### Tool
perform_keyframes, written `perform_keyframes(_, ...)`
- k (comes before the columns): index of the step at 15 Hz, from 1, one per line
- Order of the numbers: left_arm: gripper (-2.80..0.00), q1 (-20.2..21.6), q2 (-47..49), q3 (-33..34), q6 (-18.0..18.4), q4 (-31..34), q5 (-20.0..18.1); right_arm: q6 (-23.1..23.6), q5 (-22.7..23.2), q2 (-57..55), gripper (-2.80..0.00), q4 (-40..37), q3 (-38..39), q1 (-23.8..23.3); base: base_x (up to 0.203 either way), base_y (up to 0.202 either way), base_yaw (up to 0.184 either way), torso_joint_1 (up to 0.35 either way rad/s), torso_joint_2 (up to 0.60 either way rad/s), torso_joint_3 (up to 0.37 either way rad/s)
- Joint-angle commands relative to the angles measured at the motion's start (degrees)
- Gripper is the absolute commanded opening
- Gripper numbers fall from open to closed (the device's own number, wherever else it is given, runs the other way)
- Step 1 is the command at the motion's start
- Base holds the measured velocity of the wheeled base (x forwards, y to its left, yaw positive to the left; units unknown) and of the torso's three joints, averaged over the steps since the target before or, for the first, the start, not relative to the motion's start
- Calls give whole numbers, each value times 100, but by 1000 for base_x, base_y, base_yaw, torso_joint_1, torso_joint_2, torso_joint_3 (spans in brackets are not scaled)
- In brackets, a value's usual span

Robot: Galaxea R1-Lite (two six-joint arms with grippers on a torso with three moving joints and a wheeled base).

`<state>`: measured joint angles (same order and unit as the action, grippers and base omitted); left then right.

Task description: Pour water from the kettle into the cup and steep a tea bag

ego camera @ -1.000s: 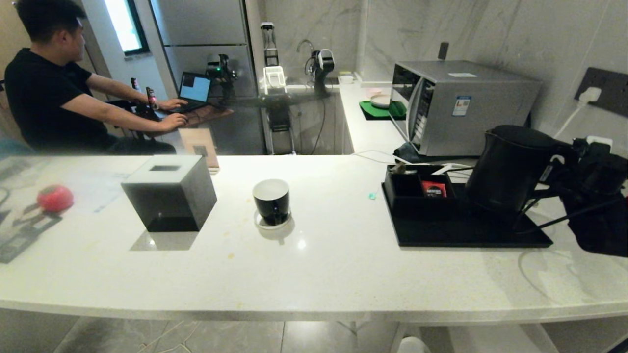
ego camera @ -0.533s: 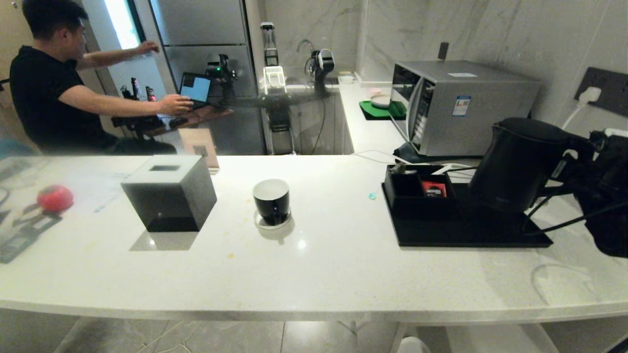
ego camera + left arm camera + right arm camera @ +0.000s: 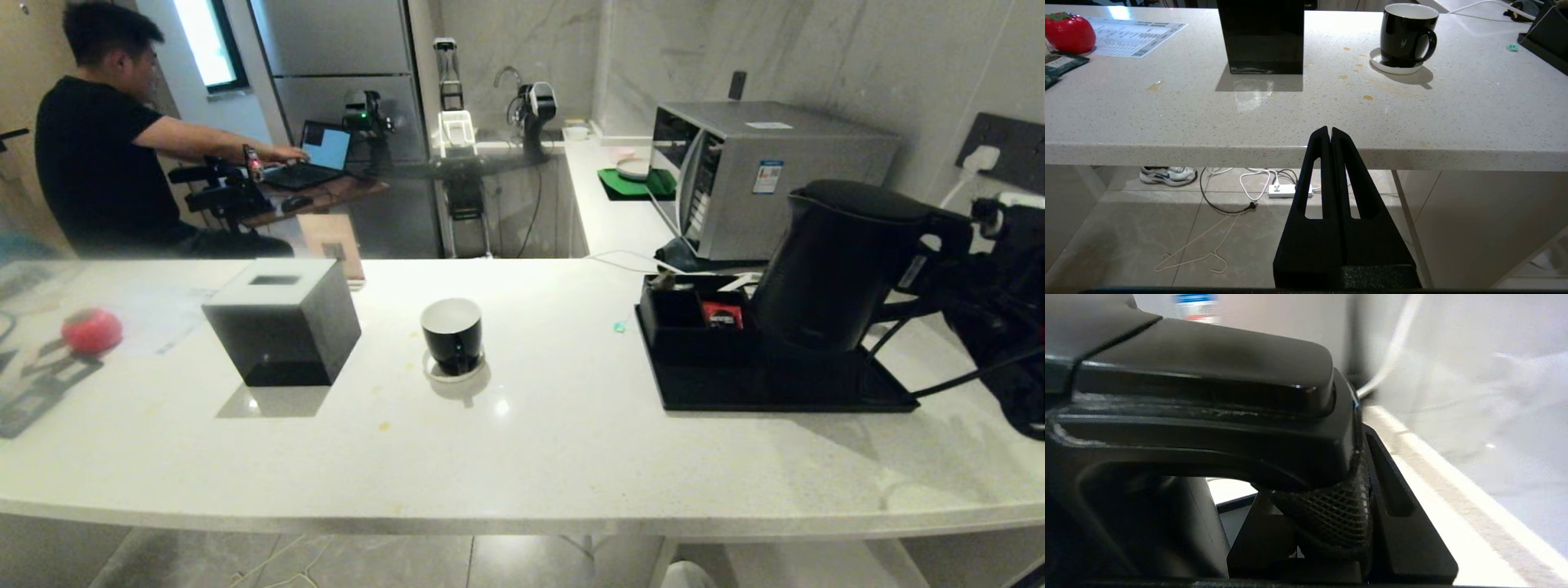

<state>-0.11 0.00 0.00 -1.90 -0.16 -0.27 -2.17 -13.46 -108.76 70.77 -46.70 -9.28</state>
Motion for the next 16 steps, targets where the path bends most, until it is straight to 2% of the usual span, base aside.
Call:
perform_keyframes(1,-280,0,0,0,-3,-2,1,0,-5,383,-280,43,181,292,0,0,0,0,0,0)
perform_keyframes(8,-280,2,0,0,-3,-2,1,56,-16,549,-280,26,248,1031,0,0,0,0,0,0)
perform_keyframes(16,-280,-4,0,0,-3,-2,1,61,-25,575,-280,63,408,1210,0,0,0,0,0,0)
